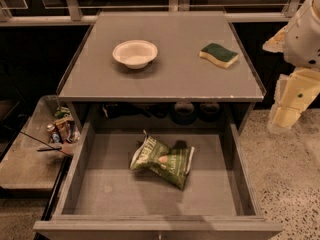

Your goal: Pick green jalapeno chip bag from top drawer and place on counter

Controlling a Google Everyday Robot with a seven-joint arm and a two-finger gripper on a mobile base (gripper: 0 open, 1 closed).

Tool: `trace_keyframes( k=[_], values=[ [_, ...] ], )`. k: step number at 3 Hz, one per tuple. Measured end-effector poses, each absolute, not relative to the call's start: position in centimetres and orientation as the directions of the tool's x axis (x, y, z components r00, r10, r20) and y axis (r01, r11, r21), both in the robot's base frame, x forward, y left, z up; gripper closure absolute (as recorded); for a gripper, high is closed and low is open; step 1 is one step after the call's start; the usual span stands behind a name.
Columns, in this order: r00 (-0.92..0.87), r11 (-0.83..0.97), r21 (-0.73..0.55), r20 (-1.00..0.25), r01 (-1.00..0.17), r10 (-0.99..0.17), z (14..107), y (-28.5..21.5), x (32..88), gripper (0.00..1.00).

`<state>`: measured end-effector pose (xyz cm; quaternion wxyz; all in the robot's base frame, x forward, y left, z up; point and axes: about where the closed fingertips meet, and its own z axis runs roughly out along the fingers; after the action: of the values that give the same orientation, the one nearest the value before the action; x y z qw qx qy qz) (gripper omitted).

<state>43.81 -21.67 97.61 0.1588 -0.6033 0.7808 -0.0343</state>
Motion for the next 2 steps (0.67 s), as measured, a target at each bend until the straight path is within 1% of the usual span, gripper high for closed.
trace_keyframes(
  k=[2],
  values=[
    [-0.22, 0.268, -0.232, -0.212, -0.935, -0.952, 96.98, -20.94, 43.75, 0.0]
  ],
)
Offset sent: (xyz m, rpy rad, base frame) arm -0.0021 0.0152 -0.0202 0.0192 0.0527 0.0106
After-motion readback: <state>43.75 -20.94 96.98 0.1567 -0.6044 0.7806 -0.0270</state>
